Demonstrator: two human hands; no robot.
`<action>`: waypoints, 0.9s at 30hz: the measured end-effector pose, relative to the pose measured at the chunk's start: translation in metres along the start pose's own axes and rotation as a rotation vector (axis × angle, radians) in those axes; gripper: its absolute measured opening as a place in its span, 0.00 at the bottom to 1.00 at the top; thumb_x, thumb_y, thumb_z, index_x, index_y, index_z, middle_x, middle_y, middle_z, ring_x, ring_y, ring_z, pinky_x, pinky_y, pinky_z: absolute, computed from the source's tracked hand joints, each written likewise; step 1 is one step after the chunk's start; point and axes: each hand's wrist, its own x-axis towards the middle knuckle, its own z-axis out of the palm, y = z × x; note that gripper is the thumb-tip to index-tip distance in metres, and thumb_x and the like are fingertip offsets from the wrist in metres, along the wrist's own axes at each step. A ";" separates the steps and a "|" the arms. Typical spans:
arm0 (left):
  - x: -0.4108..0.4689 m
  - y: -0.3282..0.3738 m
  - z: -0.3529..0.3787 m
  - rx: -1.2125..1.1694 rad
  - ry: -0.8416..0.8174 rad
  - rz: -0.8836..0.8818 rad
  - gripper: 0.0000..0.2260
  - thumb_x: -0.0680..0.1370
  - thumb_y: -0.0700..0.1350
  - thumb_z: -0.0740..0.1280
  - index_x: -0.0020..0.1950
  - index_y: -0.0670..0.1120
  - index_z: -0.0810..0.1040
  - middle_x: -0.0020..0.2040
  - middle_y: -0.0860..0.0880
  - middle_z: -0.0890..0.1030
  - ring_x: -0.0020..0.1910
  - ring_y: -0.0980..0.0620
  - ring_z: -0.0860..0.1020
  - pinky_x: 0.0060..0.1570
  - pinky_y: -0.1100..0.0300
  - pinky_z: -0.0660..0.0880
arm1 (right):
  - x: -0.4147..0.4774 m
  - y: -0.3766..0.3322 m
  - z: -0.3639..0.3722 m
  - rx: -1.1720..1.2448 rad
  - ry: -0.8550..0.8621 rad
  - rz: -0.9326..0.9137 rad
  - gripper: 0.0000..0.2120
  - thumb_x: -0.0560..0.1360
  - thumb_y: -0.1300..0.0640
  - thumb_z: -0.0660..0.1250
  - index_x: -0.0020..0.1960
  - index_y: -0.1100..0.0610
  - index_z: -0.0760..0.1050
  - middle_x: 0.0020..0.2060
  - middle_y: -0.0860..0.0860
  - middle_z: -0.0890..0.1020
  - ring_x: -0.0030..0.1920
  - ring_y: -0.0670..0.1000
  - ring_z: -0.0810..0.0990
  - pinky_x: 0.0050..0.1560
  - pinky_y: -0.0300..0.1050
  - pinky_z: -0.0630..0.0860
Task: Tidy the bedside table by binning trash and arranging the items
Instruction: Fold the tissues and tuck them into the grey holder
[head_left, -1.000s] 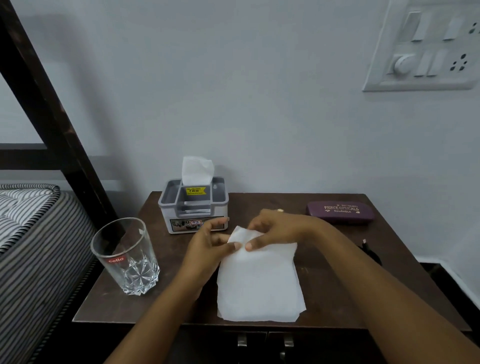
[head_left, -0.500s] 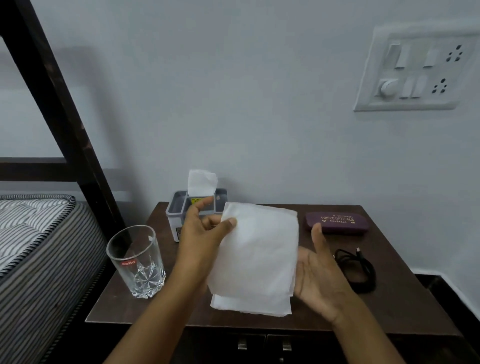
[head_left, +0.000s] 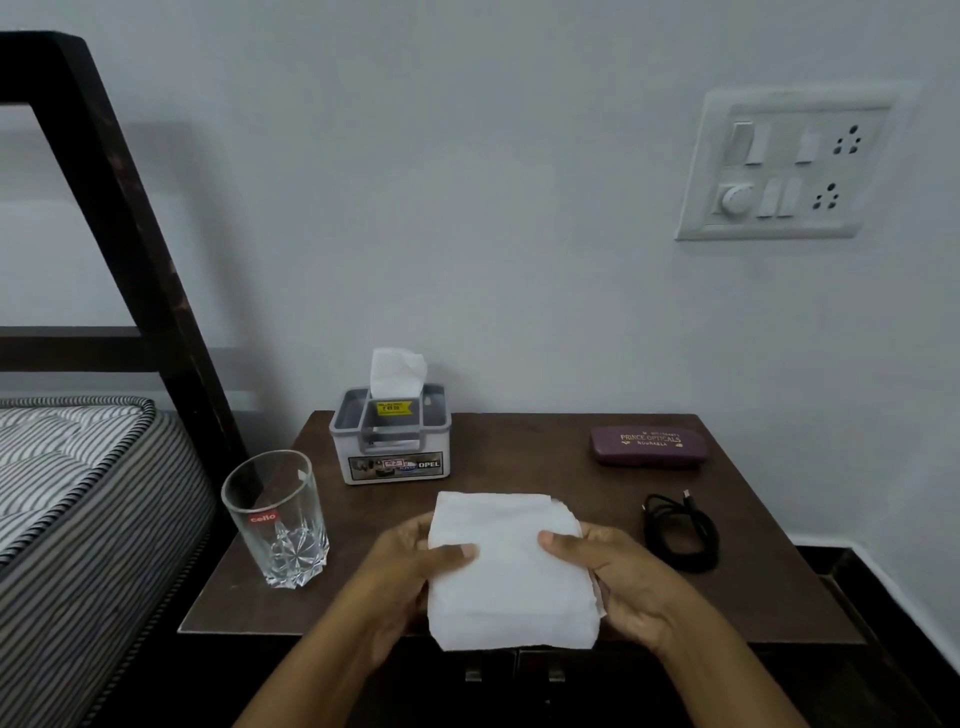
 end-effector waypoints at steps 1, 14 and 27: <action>0.003 -0.002 -0.001 -0.015 0.009 0.005 0.18 0.68 0.32 0.72 0.56 0.42 0.78 0.49 0.39 0.84 0.46 0.41 0.82 0.50 0.45 0.78 | 0.000 0.000 -0.002 -0.024 0.017 0.003 0.18 0.69 0.61 0.71 0.57 0.65 0.78 0.53 0.63 0.82 0.56 0.62 0.80 0.64 0.62 0.70; 0.026 -0.021 -0.011 0.071 -0.009 0.064 0.07 0.70 0.31 0.70 0.45 0.40 0.79 0.40 0.44 0.85 0.35 0.51 0.83 0.34 0.60 0.79 | 0.016 0.005 -0.010 -0.178 0.088 -0.107 0.10 0.72 0.70 0.66 0.54 0.67 0.79 0.51 0.62 0.83 0.48 0.57 0.83 0.46 0.48 0.79; 0.032 -0.015 -0.017 0.055 -0.057 0.075 0.09 0.75 0.31 0.63 0.43 0.42 0.79 0.52 0.46 0.84 0.45 0.51 0.83 0.30 0.60 0.78 | 0.014 0.007 -0.013 -0.380 0.099 -0.180 0.19 0.75 0.73 0.57 0.38 0.59 0.82 0.45 0.53 0.85 0.43 0.49 0.84 0.34 0.40 0.76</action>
